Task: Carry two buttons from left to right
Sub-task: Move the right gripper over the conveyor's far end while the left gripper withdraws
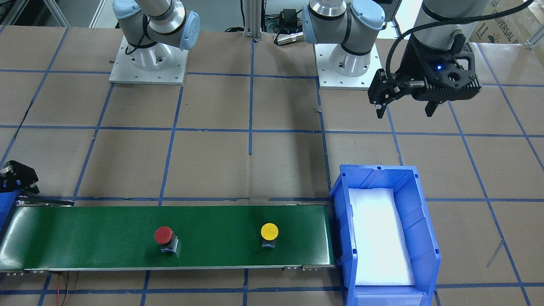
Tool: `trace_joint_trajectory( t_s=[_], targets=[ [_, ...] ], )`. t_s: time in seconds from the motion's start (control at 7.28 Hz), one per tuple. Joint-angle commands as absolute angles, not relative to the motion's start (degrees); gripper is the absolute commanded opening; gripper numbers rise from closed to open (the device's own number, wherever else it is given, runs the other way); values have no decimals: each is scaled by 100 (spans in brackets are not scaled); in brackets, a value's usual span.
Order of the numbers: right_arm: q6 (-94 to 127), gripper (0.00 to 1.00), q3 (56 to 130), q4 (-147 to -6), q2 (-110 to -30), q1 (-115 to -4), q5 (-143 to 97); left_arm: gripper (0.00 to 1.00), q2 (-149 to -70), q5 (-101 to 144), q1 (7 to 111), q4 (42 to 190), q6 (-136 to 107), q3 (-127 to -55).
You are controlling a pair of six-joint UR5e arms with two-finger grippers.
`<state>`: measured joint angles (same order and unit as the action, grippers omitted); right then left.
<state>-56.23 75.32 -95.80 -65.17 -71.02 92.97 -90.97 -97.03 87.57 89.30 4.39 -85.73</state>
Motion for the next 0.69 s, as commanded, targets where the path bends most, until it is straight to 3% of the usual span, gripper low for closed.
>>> trace_joint_trajectory(
  t_s=[0.0, 0.55],
  targets=[
    [-6894, 93, 7611, -9817, -6443, -7102, 9237, 100, -9097, -9703, 8754, 8930, 439, -8587],
    [-8084, 99, 7655, -10377, -6381, -7102, 9220, 100, -9097, -9703, 8754, 8930, 439, -8596]
  ],
)
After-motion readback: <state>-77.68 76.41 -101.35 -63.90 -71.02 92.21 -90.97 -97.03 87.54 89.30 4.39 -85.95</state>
